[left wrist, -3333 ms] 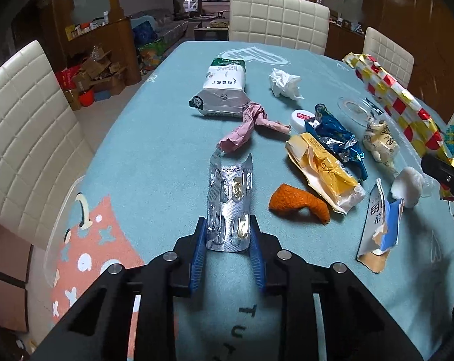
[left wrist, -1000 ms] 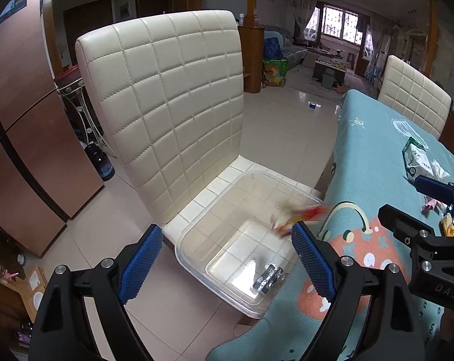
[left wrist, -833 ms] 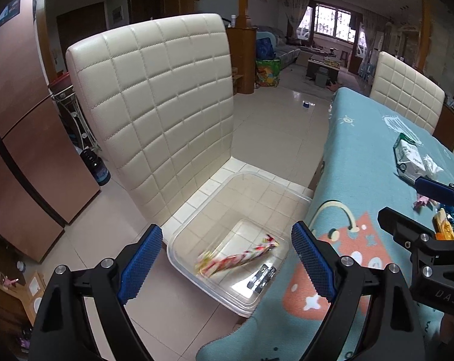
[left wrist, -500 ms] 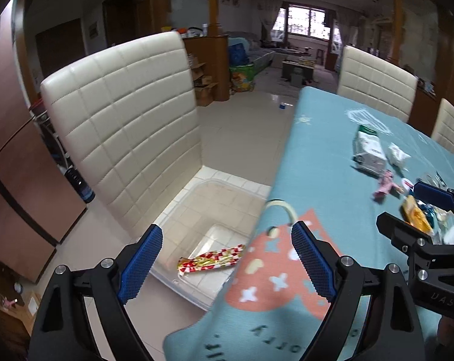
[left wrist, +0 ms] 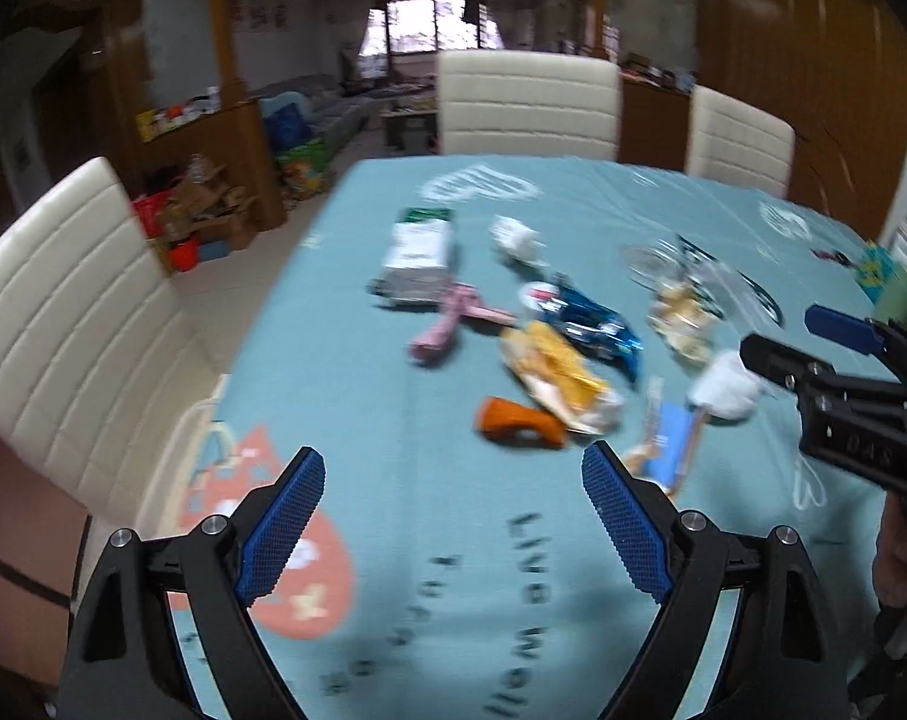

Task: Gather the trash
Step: 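Grasp the clear cup stack with the right gripper while the left grasps the cardboard box piece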

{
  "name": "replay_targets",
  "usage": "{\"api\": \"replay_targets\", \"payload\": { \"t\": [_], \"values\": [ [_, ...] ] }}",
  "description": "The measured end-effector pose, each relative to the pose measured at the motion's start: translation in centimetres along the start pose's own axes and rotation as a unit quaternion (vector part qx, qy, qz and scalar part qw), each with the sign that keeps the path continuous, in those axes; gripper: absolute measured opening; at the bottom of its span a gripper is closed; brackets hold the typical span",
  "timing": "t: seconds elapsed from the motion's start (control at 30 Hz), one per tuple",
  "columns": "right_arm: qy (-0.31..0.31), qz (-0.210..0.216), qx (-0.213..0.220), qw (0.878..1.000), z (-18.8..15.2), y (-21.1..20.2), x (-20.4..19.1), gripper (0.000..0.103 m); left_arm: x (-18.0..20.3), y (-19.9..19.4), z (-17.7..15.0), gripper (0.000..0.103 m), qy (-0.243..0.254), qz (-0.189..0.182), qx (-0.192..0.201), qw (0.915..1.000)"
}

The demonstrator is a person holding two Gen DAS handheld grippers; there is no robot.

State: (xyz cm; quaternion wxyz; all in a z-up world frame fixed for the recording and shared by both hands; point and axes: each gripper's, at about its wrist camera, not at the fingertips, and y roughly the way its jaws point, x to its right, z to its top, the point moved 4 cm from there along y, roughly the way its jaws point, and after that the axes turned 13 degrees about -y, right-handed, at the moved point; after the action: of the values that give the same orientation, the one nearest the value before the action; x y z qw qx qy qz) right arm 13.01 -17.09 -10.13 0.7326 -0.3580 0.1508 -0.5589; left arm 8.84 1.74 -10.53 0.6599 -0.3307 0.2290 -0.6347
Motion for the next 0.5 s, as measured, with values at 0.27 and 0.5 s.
{"api": "replay_targets", "payload": {
  "t": [0.27,0.5],
  "values": [
    [0.044,-0.036,-0.041,0.998,-4.5,1.8,6.5,0.079,7.1,3.5,-2.5,0.086,0.057,-0.026,-0.052,0.9966],
    [0.06,-0.031,-0.071,0.995,-6.3,4.3,9.2,0.073,8.9,6.5,-3.2,0.086,0.045,-0.037,-0.091,0.9941]
  ]
}}
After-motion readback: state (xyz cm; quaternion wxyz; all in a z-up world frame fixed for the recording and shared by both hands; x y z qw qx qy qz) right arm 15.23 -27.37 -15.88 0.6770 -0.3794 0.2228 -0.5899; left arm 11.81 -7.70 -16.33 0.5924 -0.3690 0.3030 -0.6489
